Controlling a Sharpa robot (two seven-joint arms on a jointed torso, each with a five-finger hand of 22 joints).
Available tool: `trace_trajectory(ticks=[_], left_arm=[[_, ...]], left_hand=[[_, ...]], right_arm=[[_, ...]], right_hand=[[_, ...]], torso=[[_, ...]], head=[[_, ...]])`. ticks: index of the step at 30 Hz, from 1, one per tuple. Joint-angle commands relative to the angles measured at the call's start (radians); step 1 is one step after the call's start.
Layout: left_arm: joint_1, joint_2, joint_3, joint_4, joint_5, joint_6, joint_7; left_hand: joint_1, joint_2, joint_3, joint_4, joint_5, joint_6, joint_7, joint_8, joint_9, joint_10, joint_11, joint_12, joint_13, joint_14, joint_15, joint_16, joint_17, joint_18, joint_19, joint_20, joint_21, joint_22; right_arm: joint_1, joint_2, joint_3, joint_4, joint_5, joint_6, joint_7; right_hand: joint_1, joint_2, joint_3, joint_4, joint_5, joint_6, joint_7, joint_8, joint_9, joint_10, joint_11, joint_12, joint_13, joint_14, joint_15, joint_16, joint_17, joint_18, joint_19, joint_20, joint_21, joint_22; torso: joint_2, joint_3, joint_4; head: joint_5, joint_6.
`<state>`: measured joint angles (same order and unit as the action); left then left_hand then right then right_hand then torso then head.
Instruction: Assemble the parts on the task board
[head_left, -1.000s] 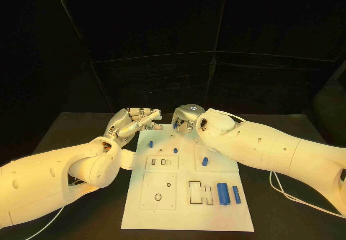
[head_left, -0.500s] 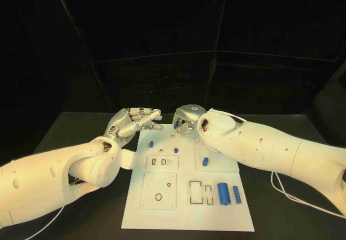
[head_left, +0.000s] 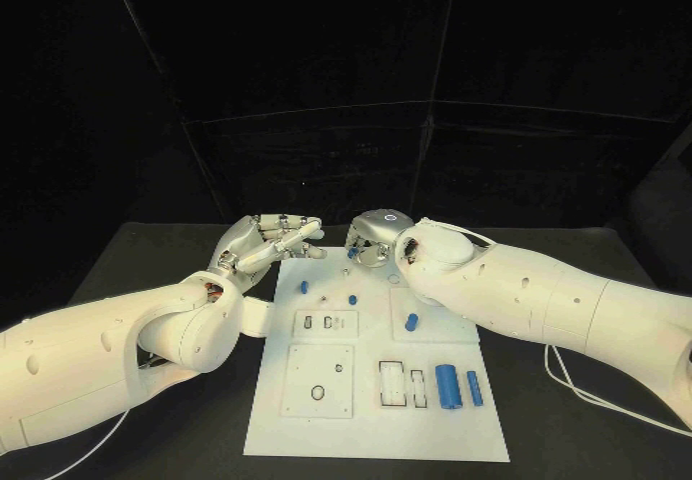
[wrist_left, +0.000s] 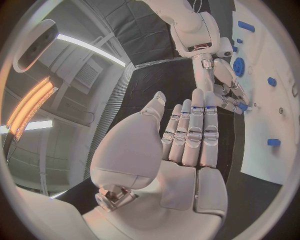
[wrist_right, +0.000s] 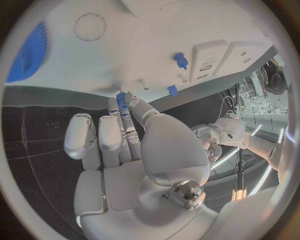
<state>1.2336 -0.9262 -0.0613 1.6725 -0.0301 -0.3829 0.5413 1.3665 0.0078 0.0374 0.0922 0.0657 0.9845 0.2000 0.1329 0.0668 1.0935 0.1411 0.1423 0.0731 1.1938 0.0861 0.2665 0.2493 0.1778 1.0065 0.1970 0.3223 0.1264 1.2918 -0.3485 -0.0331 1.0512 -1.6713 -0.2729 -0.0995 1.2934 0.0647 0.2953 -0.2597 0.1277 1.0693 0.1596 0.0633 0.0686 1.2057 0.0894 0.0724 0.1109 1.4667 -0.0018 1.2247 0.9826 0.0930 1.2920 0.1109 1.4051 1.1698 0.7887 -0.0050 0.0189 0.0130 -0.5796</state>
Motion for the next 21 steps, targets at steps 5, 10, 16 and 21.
trace_trajectory(ticks=[5, 10, 16, 21], left_arm=[[0.002, 0.001, 0.001, -0.001, -0.006, 0.019, 0.000], [0.002, 0.001, 0.001, -0.001, -0.006, 0.021, -0.001], [0.002, 0.001, 0.001, -0.001, -0.006, 0.022, -0.003], [0.002, 0.001, 0.001, -0.001, -0.006, 0.023, -0.004]], left_hand=[[0.002, 0.008, -0.001, -0.008, -0.002, 0.003, 0.006, -0.005, -0.002, 0.001, 0.004, -0.005, -0.001, 0.003, 0.000, -0.007, 0.002, 0.006, 0.009, 0.001, -0.007, -0.001], [0.002, 0.008, -0.001, -0.008, -0.002, 0.003, 0.006, -0.005, -0.002, 0.001, 0.004, -0.005, -0.001, 0.003, 0.000, -0.007, 0.002, 0.006, 0.009, 0.001, -0.007, -0.001], [0.003, 0.009, -0.001, -0.009, -0.002, 0.002, 0.006, -0.005, -0.002, 0.001, 0.004, -0.006, -0.001, 0.003, 0.000, -0.008, 0.003, 0.006, 0.009, 0.001, -0.007, -0.002], [0.003, 0.009, -0.001, -0.009, -0.002, 0.002, 0.006, -0.005, -0.002, 0.001, 0.004, -0.006, -0.001, 0.003, 0.000, -0.008, 0.003, 0.006, 0.009, 0.001, -0.007, -0.002]], right_arm=[[0.001, -0.006, -0.001, 0.012, -0.007, -0.012, -0.003], [0.000, -0.004, -0.001, 0.007, -0.008, -0.011, -0.004], [0.001, 0.003, -0.001, -0.008, -0.008, 0.006, -0.010], [0.001, 0.011, -0.001, -0.015, -0.008, 0.018, -0.013]], right_hand=[[-0.008, -0.002, 0.008, 0.002, -0.002, -0.005, 0.007, 0.002, -0.001, -0.011, 0.002, -0.004, -0.001, 0.011, 0.010, 0.005, -0.001, -0.010, 0.001, 0.006, 0.005, 0.000], [-0.013, -0.008, 0.015, 0.005, -0.001, -0.010, 0.009, 0.002, -0.001, -0.021, 0.005, -0.007, -0.004, 0.010, 0.012, 0.004, -0.005, -0.009, -0.003, 0.008, 0.003, -0.004], [-0.034, -0.031, 0.026, 0.019, 0.000, -0.059, 0.025, -0.003, -0.005, -0.072, 0.022, -0.008, -0.018, -0.003, 0.026, -0.018, -0.045, 0.000, -0.040, 0.019, -0.018, -0.052], [-0.038, -0.038, 0.028, 0.024, 0.004, -0.073, 0.027, -0.002, -0.004, -0.081, 0.025, -0.006, -0.022, -0.004, 0.028, -0.019, -0.047, 0.002, -0.047, 0.023, -0.022, -0.060]], torso=[[0.000, -0.0006, -0.0008], [0.000, -0.0006, 0.0000], [0.000, -0.0008, 0.0005], [0.000, -0.0010, -0.0007]], head=[[0.002, -0.002], [0.002, -0.002], [0.001, -0.002], [0.001, -0.003]])
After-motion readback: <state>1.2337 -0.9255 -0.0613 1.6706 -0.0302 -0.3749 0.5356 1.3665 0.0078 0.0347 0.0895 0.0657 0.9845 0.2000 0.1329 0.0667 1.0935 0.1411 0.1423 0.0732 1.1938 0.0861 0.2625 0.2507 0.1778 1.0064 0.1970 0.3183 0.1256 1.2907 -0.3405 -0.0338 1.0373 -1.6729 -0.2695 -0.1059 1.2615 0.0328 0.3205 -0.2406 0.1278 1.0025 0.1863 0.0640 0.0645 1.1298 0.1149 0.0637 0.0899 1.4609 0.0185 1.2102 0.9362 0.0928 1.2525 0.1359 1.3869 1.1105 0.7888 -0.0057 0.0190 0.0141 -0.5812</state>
